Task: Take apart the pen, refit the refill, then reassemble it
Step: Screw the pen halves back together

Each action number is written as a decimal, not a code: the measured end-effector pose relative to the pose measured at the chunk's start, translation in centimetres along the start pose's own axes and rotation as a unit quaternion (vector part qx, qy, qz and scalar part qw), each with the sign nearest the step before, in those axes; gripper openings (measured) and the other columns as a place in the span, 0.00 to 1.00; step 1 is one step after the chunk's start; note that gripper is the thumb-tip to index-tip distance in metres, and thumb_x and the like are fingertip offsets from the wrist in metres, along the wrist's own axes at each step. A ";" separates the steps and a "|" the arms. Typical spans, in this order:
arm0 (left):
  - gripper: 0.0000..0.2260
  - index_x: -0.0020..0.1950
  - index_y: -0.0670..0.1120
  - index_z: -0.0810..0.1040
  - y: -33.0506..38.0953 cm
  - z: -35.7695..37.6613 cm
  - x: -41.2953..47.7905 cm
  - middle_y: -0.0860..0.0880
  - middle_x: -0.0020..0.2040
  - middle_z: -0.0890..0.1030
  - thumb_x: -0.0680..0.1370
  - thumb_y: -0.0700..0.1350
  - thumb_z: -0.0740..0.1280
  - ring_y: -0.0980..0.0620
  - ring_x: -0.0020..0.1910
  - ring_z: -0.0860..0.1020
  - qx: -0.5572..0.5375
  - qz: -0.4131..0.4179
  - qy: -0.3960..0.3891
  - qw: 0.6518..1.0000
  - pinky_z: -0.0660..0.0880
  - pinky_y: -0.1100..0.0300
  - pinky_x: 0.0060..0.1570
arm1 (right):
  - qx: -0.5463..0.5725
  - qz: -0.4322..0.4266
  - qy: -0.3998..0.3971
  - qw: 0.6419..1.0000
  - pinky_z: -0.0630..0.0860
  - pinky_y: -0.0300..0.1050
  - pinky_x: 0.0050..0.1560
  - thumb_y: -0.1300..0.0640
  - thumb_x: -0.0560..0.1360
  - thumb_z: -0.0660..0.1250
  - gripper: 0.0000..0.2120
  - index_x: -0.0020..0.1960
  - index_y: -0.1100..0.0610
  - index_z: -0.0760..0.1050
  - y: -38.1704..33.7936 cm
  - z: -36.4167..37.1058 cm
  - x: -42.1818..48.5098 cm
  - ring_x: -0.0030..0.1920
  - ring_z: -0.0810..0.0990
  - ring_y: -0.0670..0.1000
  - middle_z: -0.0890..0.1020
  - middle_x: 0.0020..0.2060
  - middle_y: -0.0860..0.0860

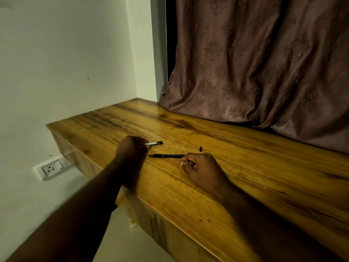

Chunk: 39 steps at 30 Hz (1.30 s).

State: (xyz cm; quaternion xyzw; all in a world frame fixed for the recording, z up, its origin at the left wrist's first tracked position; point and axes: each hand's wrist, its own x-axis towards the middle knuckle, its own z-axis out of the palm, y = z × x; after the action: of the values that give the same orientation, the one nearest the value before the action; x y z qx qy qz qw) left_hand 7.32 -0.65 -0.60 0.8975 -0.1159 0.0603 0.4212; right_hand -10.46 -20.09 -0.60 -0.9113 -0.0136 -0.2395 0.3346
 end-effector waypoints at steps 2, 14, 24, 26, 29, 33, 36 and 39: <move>0.04 0.41 0.56 0.84 0.0 0.5 0.4 0.52 0.33 0.83 0.67 0.52 0.76 0.46 0.38 0.83 -0.019 0.000 -0.019 1.000 0.80 0.52 0.42 | 0.002 0.001 -0.003 1.000 0.71 0.41 0.33 0.53 0.76 0.67 0.08 0.50 0.52 0.83 0.1 0.1 0.1 0.29 0.74 0.42 0.82 0.34 0.47; 0.11 0.38 0.46 0.79 -0.1 -1.6 -2.9 0.49 0.32 0.76 0.79 0.45 0.63 0.52 0.32 0.73 -0.210 -0.028 0.140 0.967 0.69 0.60 0.34 | 0.067 0.007 0.004 0.998 0.69 0.43 0.29 0.53 0.75 0.68 0.05 0.45 0.51 0.83 0.0 -0.2 0.0 0.26 0.73 0.43 0.80 0.28 0.48; 0.07 0.47 0.44 0.80 2.8 -0.6 -7.1 0.44 0.49 0.76 0.72 0.45 0.72 0.50 0.48 0.75 -0.011 0.147 0.026 0.989 0.71 0.58 0.47 | 0.284 0.117 0.235 0.922 0.67 0.41 0.29 0.58 0.78 0.64 0.18 0.29 0.57 0.76 0.9 -2.1 0.8 0.22 0.70 0.48 0.76 0.22 0.52; 0.18 0.58 0.42 0.78 3.5 0.7 -7.6 0.42 0.55 0.76 0.72 0.50 0.69 0.46 0.53 0.75 0.069 0.205 -0.014 0.976 0.74 0.54 0.53 | 0.340 0.137 0.263 0.892 0.66 0.38 0.26 0.59 0.78 0.61 0.19 0.29 0.58 0.76 1.3 -2.6 1.0 0.21 0.70 0.48 0.75 0.22 0.56; 0.19 0.64 0.45 0.76 4.8 2.7 -8.0 0.42 0.62 0.76 0.75 0.51 0.67 0.42 0.60 0.75 0.162 0.234 -0.051 0.957 0.72 0.49 0.60 | 0.398 0.158 0.287 0.857 0.62 0.35 0.20 0.58 0.80 0.59 0.21 0.30 0.62 0.75 1.7 -3.5 1.1 0.17 0.68 0.46 0.74 0.22 0.58; 0.09 0.52 0.48 0.80 5.9 3.8 -8.0 0.45 0.53 0.80 0.76 0.50 0.65 0.45 0.54 0.77 0.195 0.232 -0.025 0.953 0.72 0.52 0.54 | 0.402 0.183 0.292 0.848 0.61 0.35 0.20 0.56 0.80 0.58 0.21 0.31 0.63 0.75 2.2 -4.1 1.1 0.16 0.67 0.46 0.74 0.24 0.59; 0.10 0.50 0.47 0.77 6.1 4.0 -8.3 0.47 0.50 0.79 0.77 0.52 0.66 0.47 0.51 0.77 0.192 0.253 -0.006 0.948 0.72 0.51 0.52 | 0.384 0.195 0.296 0.853 0.62 0.36 0.21 0.57 0.80 0.59 0.20 0.32 0.62 0.75 2.5 -4.2 1.2 0.17 0.68 0.45 0.74 0.24 0.59; 0.12 0.55 0.44 0.76 6.0 3.9 -8.8 0.45 0.53 0.79 0.76 0.49 0.66 0.45 0.54 0.76 0.159 0.277 -0.046 0.947 0.73 0.49 0.53 | 0.357 0.205 0.284 0.866 0.63 0.37 0.23 0.59 0.78 0.61 0.16 0.32 0.59 0.76 2.7 -4.0 1.3 0.21 0.69 0.47 0.74 0.24 0.55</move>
State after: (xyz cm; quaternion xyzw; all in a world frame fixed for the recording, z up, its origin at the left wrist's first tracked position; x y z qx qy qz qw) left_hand -2.71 -6.00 -0.45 0.8870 -0.3683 0.1508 0.2342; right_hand -10.53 -24.78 1.01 -0.6049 0.1845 -0.3926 0.6678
